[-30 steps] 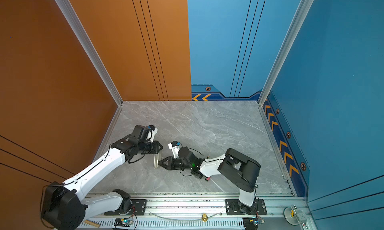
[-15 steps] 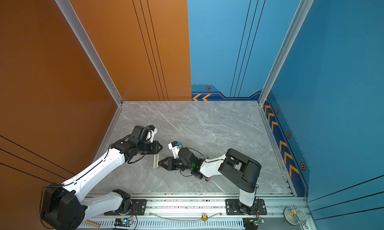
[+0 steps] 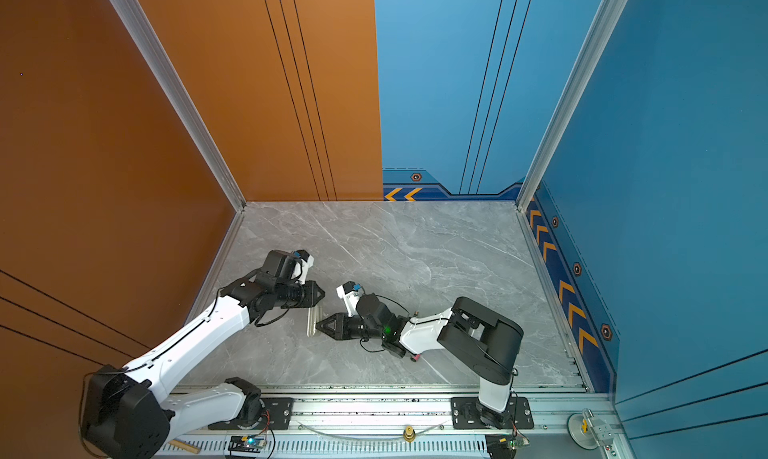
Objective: Load the batteries into the remote control
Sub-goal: 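Slide the battery cover off the remote, drawing the right gripper back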
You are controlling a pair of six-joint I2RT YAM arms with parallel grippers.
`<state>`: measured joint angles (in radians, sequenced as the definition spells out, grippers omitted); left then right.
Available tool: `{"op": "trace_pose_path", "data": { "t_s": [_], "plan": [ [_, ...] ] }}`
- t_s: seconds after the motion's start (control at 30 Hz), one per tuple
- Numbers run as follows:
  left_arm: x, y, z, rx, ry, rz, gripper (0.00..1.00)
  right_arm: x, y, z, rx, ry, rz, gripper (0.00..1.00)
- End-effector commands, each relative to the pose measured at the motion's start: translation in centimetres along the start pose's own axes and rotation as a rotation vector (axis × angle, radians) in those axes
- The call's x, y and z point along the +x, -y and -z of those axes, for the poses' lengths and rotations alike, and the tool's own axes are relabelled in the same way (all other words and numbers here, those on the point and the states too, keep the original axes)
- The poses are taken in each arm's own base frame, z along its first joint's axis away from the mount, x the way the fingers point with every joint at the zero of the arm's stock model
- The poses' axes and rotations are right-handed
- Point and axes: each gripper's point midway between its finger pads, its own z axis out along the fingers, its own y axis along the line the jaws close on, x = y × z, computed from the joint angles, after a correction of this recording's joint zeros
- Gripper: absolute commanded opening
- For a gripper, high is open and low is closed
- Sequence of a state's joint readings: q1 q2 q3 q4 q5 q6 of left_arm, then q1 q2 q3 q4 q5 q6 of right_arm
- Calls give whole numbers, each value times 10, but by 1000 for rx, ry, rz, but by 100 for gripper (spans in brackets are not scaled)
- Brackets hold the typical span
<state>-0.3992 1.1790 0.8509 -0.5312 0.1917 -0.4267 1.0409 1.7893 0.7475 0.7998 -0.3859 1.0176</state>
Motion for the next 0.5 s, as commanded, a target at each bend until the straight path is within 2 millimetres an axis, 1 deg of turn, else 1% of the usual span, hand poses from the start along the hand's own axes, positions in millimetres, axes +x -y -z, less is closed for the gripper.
{"op": "trace_pose_path", "data": {
  "t_s": [0.0, 0.17, 0.47],
  "plan": [
    [-2, -1, 2, 9, 17, 8, 0, 0, -14, 5, -28, 6, 37, 23],
    [-3, -2, 2, 8, 18, 9, 0, -2, -17, 7, -30, 14, 38, 23],
    [-5, -3, 2, 10, 21, 15, 0, 2, -11, 6, -14, -1, 34, 23]
  ]
}}
